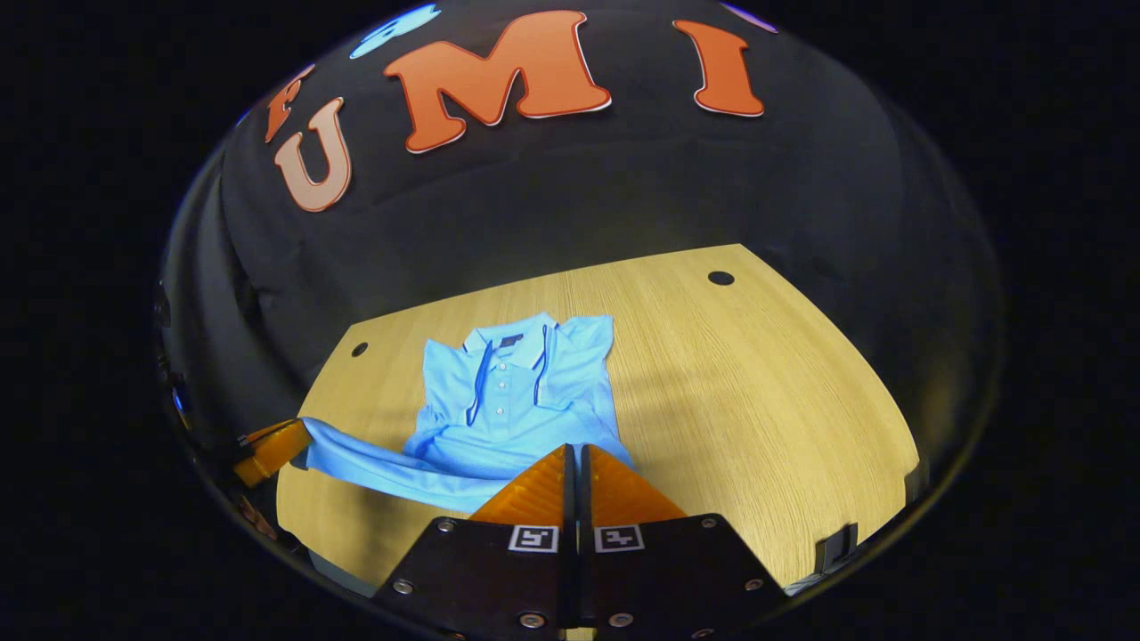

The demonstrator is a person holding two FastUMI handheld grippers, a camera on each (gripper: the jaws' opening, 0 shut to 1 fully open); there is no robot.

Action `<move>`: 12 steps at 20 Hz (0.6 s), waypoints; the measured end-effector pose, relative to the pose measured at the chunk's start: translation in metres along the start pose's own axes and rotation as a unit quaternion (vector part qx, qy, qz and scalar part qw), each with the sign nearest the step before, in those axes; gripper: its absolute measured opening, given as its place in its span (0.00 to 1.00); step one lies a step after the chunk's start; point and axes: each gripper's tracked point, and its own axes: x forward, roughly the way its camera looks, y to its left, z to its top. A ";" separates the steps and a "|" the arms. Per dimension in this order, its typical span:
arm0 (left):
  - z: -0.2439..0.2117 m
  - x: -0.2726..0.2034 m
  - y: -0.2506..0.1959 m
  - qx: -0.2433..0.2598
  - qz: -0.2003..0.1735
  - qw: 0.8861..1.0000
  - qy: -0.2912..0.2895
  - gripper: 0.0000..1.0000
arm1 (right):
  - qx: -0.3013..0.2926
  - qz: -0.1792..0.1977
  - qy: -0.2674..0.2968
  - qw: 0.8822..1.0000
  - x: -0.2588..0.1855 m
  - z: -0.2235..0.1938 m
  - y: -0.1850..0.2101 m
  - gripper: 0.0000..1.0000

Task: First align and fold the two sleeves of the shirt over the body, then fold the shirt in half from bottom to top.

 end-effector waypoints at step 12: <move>0.069 0.130 0.018 -0.003 -0.017 1.000 0.003 0.05 | 0.004 -0.010 0.002 1.000 0.113 0.088 0.000 0.01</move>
